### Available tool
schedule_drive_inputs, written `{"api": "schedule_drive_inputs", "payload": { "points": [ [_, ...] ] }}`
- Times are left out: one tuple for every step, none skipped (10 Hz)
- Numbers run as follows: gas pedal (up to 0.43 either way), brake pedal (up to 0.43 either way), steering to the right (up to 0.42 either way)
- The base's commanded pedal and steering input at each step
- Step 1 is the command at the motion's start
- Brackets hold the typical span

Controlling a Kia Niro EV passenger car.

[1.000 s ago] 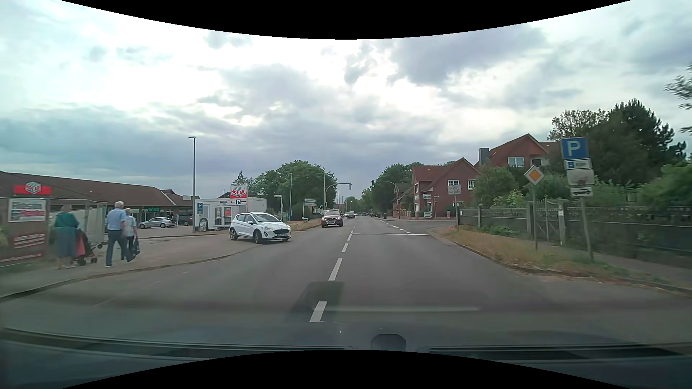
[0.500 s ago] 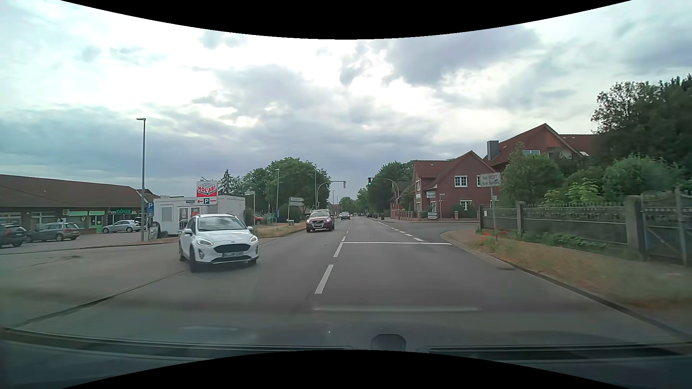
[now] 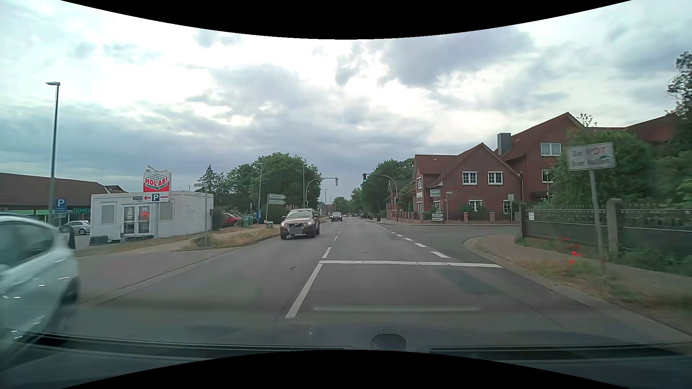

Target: Follow the waypoints while adhering to traffic rules and regulations

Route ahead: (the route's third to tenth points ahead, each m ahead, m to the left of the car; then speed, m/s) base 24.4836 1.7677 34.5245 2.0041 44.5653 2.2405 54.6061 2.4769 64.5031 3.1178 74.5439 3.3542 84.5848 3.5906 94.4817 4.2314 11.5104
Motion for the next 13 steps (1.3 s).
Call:
{"api": "schedule_drive_inputs", "payload": {
  "points": [
    [0.138,0.000,0.006],
    [0.138,0.000,0.006],
    [0.130,0.000,0.005],
    [0.118,0.000,0.000],
    [0.098,0.000,-0.004],
    [0.079,0.000,-0.006],
    [0.079,0.000,-0.005],
    [0.047,0.000,-0.005],
    [0.039,0.000,-0.006],
    [0.039,0.000,-0.010],
    [0.039,0.000,-0.010],
    [0.047,0.000,-0.010],
    [0.059,0.000,-0.010]
  ]
}}
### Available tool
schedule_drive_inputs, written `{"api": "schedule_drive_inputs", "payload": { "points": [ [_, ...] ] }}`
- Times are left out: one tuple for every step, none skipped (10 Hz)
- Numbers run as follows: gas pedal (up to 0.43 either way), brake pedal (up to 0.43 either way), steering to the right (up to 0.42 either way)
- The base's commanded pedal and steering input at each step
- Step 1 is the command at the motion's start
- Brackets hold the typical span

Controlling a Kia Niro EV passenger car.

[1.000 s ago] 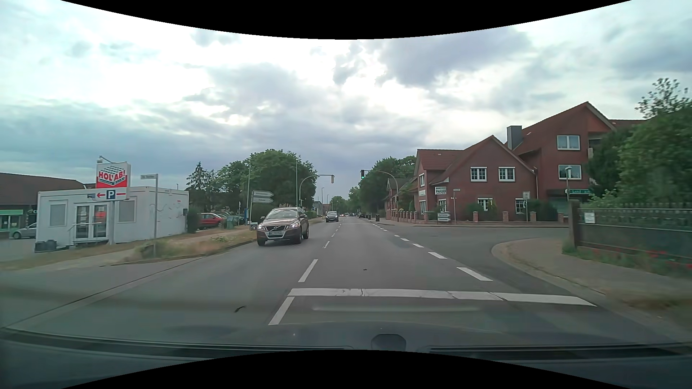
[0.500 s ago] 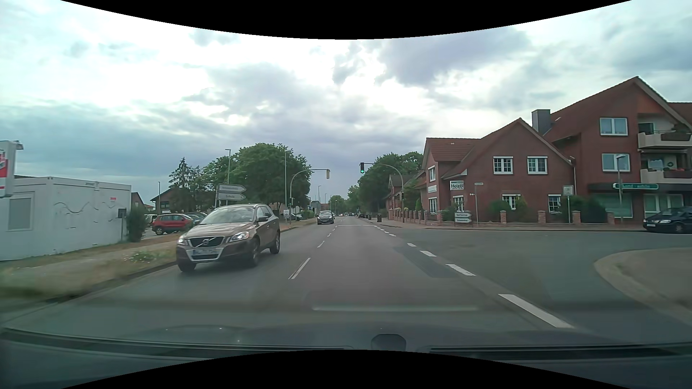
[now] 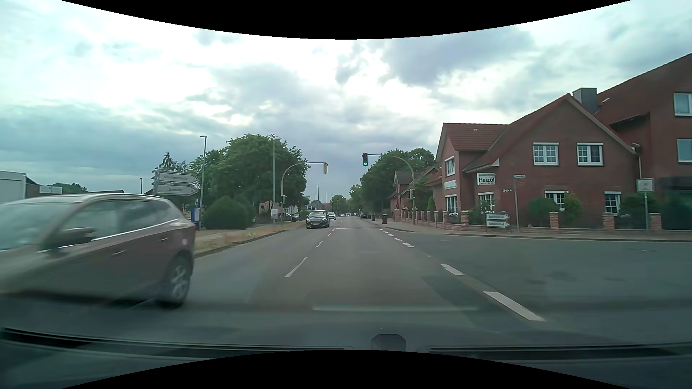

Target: Follow the waypoints while adhering to traffic rules and regulations

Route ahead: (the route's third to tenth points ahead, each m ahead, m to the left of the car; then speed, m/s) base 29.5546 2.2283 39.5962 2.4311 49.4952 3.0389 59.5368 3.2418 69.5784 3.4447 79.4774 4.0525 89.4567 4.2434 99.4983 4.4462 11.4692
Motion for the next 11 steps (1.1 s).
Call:
{"api": "schedule_drive_inputs", "payload": {
  "points": [
    [0.059,0.000,-0.008],
    [0.059,0.000,-0.005],
    [0.059,0.000,-0.005],
    [0.067,0.000,-0.006],
    [0.067,0.000,-0.005],
    [0.067,0.000,-0.005],
    [0.067,0.000,-0.005],
    [0.067,0.000,-0.006],
    [0.067,0.000,-0.006],
    [0.067,0.000,-0.006],
    [0.067,0.000,-0.006]
  ]
}}
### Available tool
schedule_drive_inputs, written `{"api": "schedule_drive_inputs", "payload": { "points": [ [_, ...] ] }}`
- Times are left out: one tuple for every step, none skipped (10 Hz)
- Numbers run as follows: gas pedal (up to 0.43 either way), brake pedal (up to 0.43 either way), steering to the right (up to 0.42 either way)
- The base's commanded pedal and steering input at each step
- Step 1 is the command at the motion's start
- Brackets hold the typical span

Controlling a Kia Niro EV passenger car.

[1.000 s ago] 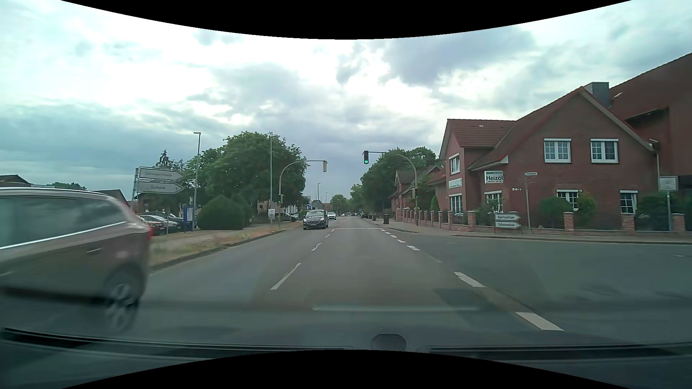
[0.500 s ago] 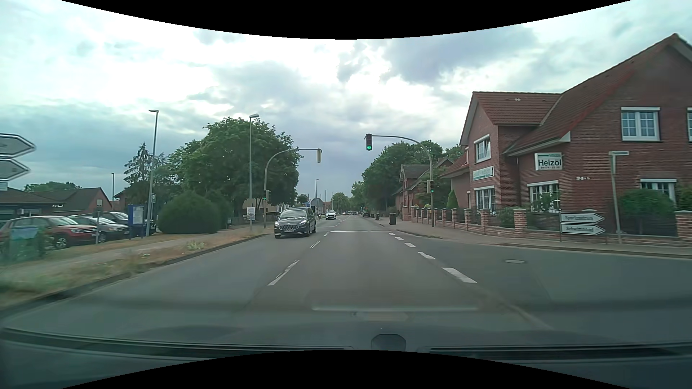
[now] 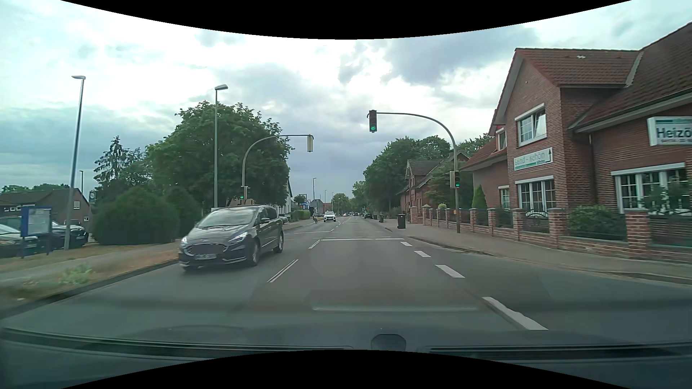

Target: Follow the waypoints while adhering to traffic rules and regulations

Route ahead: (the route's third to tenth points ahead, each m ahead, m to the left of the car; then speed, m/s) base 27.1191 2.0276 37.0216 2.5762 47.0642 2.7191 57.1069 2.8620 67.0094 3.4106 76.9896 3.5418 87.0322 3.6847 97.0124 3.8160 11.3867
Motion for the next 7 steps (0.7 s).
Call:
{"api": "schedule_drive_inputs", "payload": {
  "points": [
    [0.067,0.000,-0.006],
    [0.067,0.000,-0.006],
    [0.067,0.000,-0.003],
    [0.067,0.000,-0.002],
    [0.067,0.000,-0.004],
    [0.067,0.000,-0.006],
    [0.067,0.000,-0.006]
  ]
}}
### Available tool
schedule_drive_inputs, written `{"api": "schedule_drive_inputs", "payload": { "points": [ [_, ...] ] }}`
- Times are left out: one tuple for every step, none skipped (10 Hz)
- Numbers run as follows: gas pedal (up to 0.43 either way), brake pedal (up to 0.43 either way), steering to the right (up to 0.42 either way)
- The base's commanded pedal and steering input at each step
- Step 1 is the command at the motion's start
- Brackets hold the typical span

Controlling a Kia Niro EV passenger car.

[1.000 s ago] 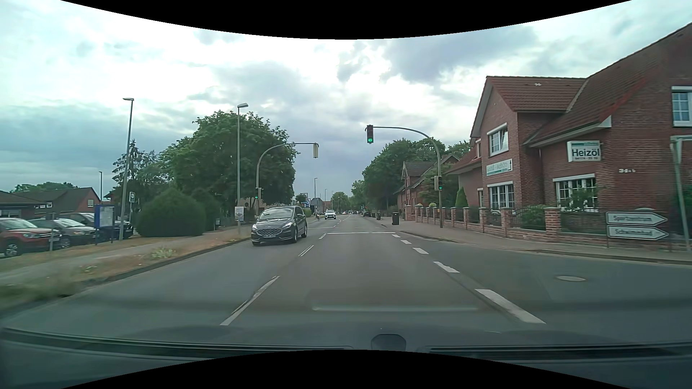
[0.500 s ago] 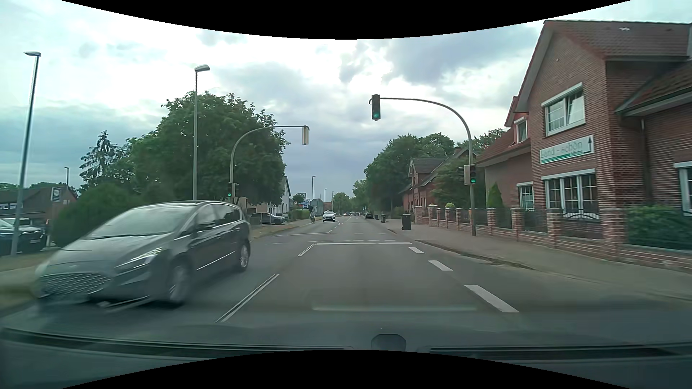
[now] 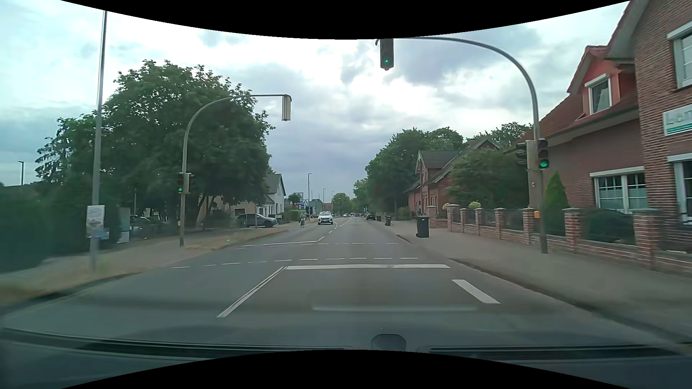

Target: Follow the waypoints while adhering to traffic rules and regulations

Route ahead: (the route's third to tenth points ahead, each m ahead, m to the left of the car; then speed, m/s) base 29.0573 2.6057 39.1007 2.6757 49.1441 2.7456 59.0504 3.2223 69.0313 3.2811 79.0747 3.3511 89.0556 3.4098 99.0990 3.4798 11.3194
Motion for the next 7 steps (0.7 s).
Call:
{"api": "schedule_drive_inputs", "payload": {
  "points": [
    [0.087,0.000,-0.007],
    [0.098,0.000,-0.006],
    [0.098,0.000,-0.004],
    [0.098,0.000,-0.002],
    [0.098,0.000,-0.003],
    [0.098,0.000,-0.005],
    [0.098,0.000,-0.005]
  ]
}}
